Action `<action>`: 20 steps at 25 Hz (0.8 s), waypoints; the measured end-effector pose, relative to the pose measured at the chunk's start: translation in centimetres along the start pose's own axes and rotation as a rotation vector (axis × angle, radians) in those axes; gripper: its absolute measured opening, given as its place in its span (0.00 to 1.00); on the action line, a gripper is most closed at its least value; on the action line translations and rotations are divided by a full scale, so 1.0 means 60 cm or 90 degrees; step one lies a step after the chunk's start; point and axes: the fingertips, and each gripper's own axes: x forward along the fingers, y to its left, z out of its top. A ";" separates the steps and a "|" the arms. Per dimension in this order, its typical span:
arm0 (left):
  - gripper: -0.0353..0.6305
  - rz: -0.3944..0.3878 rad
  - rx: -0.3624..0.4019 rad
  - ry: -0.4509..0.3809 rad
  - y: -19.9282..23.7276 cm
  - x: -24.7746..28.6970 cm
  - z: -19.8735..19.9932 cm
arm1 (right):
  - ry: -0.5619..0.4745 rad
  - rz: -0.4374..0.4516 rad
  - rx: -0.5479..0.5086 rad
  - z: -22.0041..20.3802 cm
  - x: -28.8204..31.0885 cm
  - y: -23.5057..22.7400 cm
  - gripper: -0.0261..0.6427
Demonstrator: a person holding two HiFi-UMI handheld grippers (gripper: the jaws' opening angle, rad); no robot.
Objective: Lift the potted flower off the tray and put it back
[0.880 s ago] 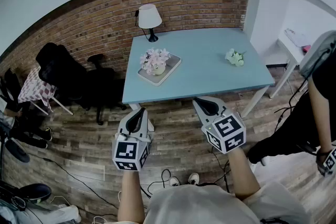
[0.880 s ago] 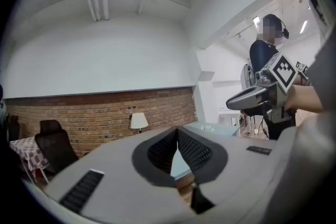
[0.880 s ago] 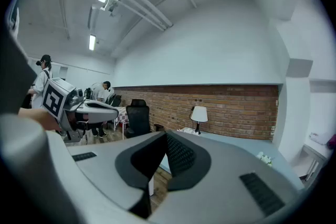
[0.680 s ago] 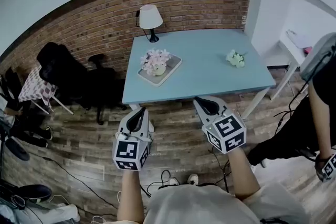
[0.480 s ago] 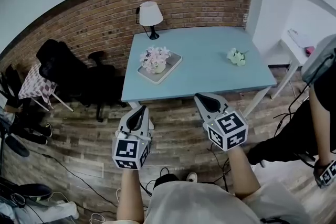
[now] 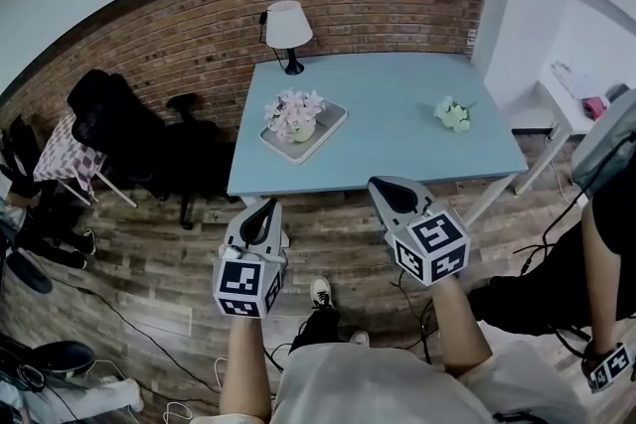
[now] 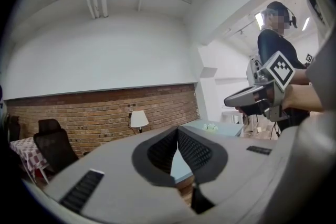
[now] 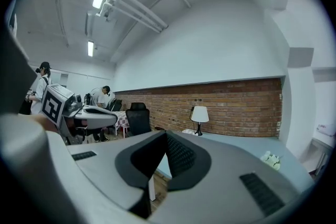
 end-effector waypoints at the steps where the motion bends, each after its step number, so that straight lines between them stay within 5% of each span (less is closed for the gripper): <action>1: 0.10 0.000 0.001 0.000 0.005 0.007 -0.001 | 0.000 0.005 -0.001 0.001 0.009 -0.001 0.07; 20: 0.10 0.007 -0.018 0.013 0.184 0.219 -0.029 | 0.007 0.017 0.006 0.026 0.257 -0.110 0.07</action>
